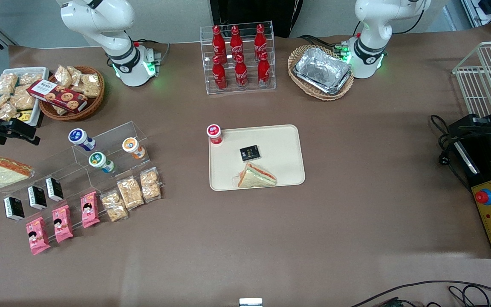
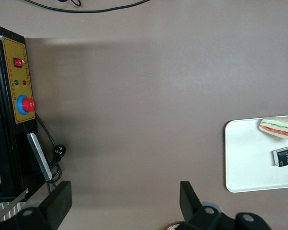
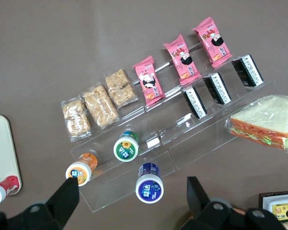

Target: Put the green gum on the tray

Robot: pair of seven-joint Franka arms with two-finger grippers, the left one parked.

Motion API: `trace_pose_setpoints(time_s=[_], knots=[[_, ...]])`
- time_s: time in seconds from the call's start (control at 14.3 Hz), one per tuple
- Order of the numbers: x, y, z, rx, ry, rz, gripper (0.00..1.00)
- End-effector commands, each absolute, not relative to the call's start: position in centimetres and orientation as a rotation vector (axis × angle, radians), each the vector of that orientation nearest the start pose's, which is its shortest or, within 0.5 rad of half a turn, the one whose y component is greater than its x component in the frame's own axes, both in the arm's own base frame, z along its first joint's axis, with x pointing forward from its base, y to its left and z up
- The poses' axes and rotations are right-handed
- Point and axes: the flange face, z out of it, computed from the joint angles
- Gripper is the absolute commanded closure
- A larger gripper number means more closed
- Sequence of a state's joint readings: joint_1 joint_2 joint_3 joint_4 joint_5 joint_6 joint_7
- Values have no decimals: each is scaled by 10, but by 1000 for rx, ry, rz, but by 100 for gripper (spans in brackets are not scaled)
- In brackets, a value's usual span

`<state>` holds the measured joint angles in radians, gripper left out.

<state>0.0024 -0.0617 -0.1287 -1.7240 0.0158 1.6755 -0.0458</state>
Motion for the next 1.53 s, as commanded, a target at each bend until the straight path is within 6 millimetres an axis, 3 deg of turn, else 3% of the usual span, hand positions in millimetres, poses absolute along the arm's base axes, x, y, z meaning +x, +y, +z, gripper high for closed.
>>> trace_pose_setpoints(time_s=[0.0, 0.56, 0.77, 0.91, 1.47], knots=[[539, -71, 596, -3125, 95, -19, 0], [541, -56, 600, -3132, 37, -32, 0], [540, -36, 605, -3199, -49, -21, 0], [533, -34, 604, -3189, -90, 53, 0], [534, -23, 599, -3149, -191, 36, 0]])
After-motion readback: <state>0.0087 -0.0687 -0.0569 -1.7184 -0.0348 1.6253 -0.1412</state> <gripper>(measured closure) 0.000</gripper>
